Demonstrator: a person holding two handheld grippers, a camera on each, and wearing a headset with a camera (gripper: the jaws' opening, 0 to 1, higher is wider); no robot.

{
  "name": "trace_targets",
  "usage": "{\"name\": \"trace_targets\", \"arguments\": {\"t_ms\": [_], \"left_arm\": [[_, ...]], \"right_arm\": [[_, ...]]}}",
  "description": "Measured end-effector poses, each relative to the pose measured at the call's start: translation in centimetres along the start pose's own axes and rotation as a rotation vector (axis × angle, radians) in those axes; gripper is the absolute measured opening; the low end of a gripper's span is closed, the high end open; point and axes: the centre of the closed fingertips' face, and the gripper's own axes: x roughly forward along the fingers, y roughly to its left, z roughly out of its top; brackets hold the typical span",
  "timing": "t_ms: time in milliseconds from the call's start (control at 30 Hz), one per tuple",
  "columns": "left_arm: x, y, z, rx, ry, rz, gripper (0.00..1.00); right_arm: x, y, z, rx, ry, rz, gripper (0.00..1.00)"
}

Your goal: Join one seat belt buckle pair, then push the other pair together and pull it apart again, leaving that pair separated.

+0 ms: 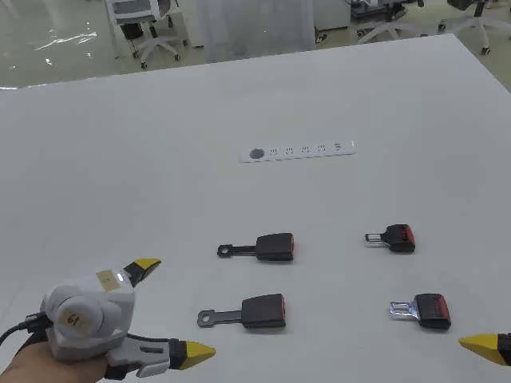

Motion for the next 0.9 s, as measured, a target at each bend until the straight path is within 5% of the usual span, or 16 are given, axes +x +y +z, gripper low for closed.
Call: {"name": "trace_targets", "arguments": {"t_ms": [133, 300, 733, 900], "left_arm": [[0.0, 0.1, -0.1, 0.005, 0.007, 0.002, 1.0], [-0.2, 0.5, 0.3, 0.009, -0.006, 0.018, 1.0], [-0.1, 1.2, -1.2, 0.004, 0.02, 0.025, 1.0], [0.0, 1.2, -0.9, 0.018, 0.019, 0.024, 1.0]], "right_arm": [[-0.1, 0.1, -0.3, -0.038, 0.029, 0.009, 0.8], [0.2, 0.1, 0.1, -0.037, 0.011, 0.024, 0.83], [0.9, -1.2, 0.3, -0.03, 0.003, 0.012, 0.84], [1.0, -0.4, 0.3, -0.033, -0.005, 0.032, 0.86]]}}
